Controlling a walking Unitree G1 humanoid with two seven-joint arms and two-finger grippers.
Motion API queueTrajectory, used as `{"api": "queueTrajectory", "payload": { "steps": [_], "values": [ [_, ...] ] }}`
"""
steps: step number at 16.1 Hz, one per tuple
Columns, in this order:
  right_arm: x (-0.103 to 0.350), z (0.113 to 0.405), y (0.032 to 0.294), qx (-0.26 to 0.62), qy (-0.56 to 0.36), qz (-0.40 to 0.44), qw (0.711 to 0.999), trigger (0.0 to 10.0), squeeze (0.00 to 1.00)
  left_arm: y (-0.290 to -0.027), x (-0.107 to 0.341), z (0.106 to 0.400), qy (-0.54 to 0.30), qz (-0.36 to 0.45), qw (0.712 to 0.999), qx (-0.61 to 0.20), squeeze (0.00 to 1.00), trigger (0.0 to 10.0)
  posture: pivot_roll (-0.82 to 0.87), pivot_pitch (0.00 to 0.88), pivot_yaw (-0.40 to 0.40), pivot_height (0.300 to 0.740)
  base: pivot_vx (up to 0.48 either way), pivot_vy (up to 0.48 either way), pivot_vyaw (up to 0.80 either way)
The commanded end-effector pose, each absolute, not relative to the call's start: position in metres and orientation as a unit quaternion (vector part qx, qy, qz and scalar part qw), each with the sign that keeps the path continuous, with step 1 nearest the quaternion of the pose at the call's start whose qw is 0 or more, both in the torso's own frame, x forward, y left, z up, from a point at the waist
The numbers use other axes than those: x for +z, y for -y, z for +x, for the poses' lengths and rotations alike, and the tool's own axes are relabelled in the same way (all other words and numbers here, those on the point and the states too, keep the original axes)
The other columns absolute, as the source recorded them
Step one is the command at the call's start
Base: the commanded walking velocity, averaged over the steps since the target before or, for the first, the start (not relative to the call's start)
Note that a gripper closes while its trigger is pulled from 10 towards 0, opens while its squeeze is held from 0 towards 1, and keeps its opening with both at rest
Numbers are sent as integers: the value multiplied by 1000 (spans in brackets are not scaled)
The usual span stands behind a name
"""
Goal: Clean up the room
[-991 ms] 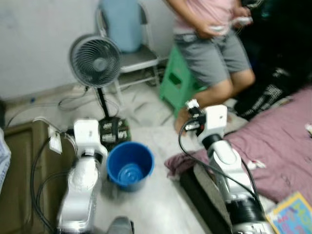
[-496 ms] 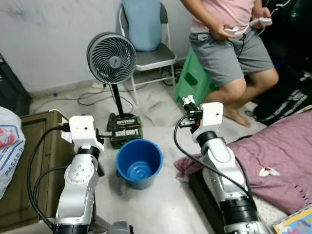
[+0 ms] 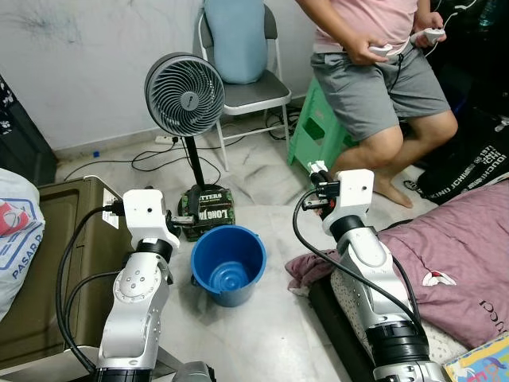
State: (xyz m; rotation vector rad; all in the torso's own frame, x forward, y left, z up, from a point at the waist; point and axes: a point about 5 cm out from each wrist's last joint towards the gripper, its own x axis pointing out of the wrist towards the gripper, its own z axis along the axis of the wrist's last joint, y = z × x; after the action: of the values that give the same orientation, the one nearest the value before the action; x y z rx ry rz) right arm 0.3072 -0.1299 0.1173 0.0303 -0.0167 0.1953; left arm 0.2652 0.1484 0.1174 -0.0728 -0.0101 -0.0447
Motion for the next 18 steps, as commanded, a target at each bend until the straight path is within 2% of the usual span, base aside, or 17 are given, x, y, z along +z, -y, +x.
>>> {"api": "queueTrajectory", "payload": {
  "steps": [1,5,14,18],
  "values": [
    [121,309,131,98,11,14,995,10000,0,-149,121,265,15,-24,999,-22,0,10000,31,32,-8,740,0,0,0],
    [121,311,132,99,10,11,995,10000,0,-148,122,264,15,-12,999,-30,0,10000,32,24,-10,740,0,0,0],
    [122,314,132,100,11,4,995,10000,0,-146,121,267,14,-14,999,-32,0,10000,25,19,-13,740,0,-310,0],
    [122,314,131,103,12,3,995,10000,0,-147,123,267,24,-24,999,-21,0,10000,25,22,-15,740,0,0,0]
  ]
}}
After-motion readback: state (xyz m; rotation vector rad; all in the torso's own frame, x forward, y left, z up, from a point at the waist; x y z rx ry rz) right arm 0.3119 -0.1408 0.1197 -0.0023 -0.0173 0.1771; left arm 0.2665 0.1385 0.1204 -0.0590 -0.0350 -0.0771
